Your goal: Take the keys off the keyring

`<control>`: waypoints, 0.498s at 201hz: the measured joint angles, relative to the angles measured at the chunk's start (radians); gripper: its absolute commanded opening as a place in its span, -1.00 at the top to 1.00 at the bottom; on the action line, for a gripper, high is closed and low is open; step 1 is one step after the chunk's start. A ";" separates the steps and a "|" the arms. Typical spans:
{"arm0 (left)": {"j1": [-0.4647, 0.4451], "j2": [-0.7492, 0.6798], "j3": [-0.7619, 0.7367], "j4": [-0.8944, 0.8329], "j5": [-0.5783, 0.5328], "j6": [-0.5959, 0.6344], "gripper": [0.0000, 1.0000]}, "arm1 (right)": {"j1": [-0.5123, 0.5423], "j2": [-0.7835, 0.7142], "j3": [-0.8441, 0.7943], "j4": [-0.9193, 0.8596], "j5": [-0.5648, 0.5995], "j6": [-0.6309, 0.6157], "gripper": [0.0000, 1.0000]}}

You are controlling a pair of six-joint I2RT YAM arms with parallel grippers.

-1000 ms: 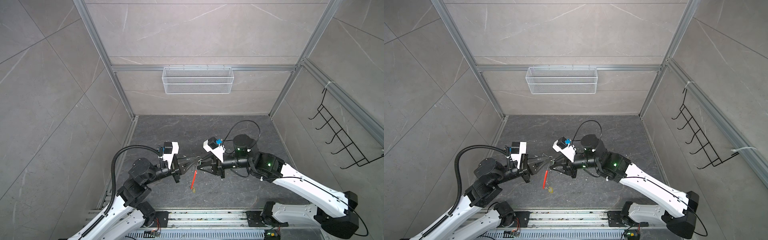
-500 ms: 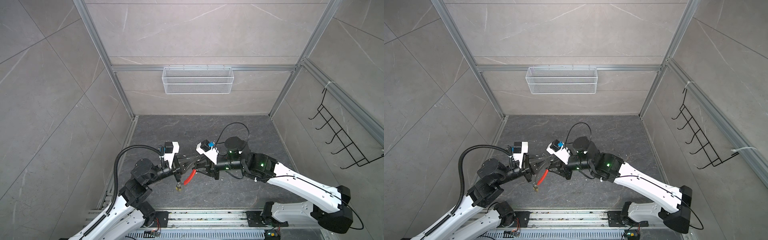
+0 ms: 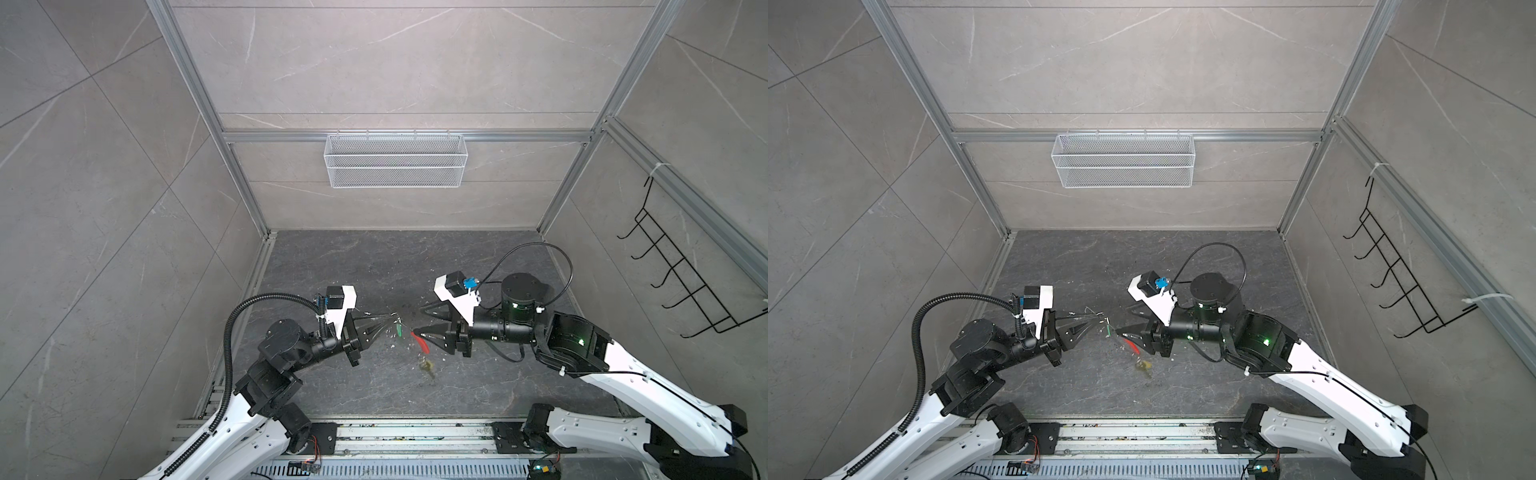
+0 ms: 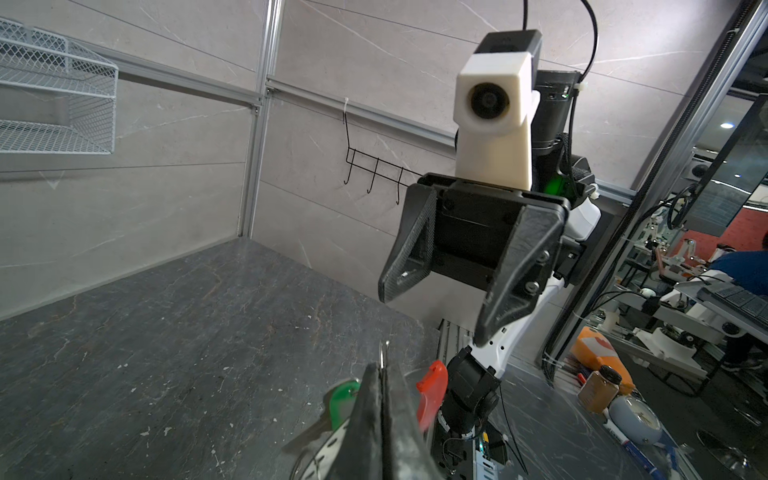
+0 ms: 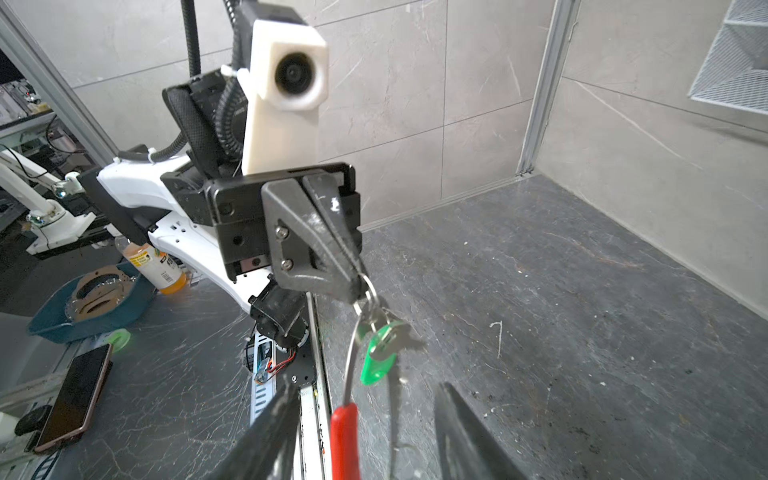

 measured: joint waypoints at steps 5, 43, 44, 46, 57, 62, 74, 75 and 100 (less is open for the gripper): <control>0.000 0.002 0.000 0.003 0.002 0.000 1.00 | -0.008 0.009 0.005 0.008 -0.013 0.005 0.00; 0.000 0.006 0.000 0.020 0.008 0.000 1.00 | -0.021 0.092 0.015 0.059 -0.090 0.040 0.15; 0.000 0.006 0.000 0.020 0.008 0.000 1.00 | -0.021 0.092 0.015 0.060 -0.092 0.040 0.16; 0.000 0.006 0.000 0.020 0.008 0.000 1.00 | -0.021 0.095 0.015 0.063 -0.096 0.040 0.17; 0.000 0.006 0.000 0.021 0.008 -0.001 1.00 | -0.023 0.105 0.015 0.071 -0.111 0.051 0.23; 0.000 0.006 0.000 0.021 0.008 -0.001 1.00 | -0.023 0.106 0.015 0.076 -0.119 0.054 0.27; 0.000 0.006 0.000 0.022 0.008 -0.001 1.00 | -0.024 0.108 0.015 0.091 -0.134 0.062 0.38; 0.000 0.006 0.000 0.022 0.008 -0.001 1.00 | -0.024 0.108 0.015 0.090 -0.135 0.064 0.39; 0.000 0.006 0.000 0.029 0.008 -0.001 1.00 | -0.026 0.110 0.015 0.118 -0.167 0.082 0.52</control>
